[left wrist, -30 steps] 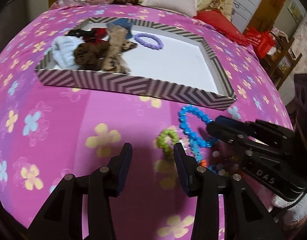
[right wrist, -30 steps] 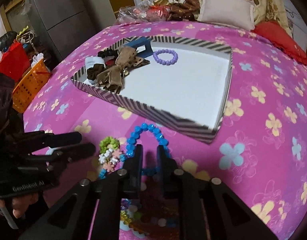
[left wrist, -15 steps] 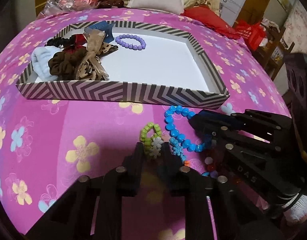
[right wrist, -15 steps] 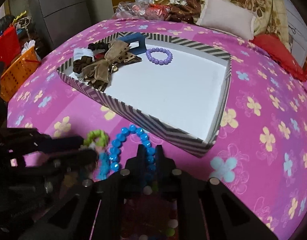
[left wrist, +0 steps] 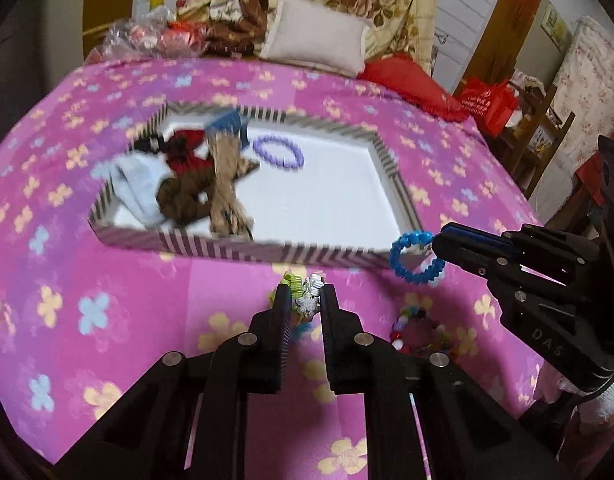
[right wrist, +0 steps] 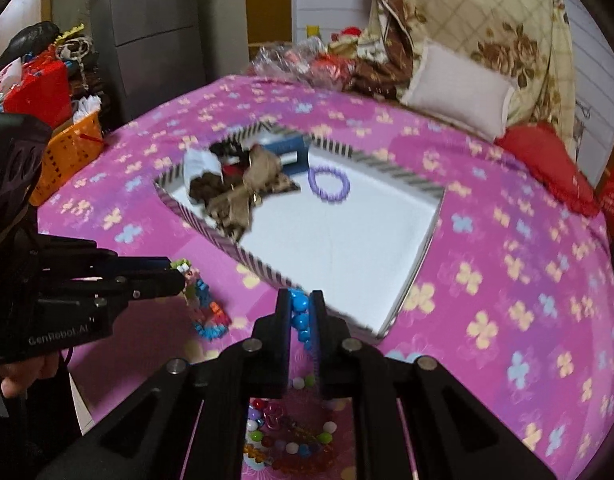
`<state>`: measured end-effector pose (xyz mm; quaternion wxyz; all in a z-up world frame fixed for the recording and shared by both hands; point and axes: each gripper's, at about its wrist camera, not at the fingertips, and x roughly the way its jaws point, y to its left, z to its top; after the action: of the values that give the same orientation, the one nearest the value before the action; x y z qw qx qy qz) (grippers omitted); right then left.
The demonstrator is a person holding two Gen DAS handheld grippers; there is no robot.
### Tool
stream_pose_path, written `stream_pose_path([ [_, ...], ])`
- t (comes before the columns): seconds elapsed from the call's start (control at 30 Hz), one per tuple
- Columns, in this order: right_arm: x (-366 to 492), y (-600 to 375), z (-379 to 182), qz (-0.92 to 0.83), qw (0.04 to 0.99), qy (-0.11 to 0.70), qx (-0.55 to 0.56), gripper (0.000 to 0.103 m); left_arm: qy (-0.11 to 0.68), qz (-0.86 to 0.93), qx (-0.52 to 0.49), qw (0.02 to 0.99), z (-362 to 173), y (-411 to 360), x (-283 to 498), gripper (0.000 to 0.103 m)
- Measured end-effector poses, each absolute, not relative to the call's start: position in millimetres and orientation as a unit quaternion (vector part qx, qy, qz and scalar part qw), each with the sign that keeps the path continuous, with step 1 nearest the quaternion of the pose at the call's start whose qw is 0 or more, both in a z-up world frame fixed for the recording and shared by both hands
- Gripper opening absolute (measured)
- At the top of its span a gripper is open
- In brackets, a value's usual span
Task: Organize jewelry
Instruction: 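Lower the blue and green bracelets into the tray and open both tools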
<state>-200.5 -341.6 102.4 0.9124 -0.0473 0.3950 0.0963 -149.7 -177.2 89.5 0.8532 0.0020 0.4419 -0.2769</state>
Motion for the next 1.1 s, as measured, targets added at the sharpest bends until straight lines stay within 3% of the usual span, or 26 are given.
stream_pose_path([
  [0.43, -165, -347, 131, 0.090, 0.921, 0.378, -0.044, 0.009, 0.403, -0.258, 0.033, 0.878, 122, -198, -119, 0.015],
  [1.1, -25, -396, 53, 0.064, 0.883, 0.465, 0.009, 0.009, 0.465, -0.210, 0.037, 0.859, 59, -235, -25, 0.015],
])
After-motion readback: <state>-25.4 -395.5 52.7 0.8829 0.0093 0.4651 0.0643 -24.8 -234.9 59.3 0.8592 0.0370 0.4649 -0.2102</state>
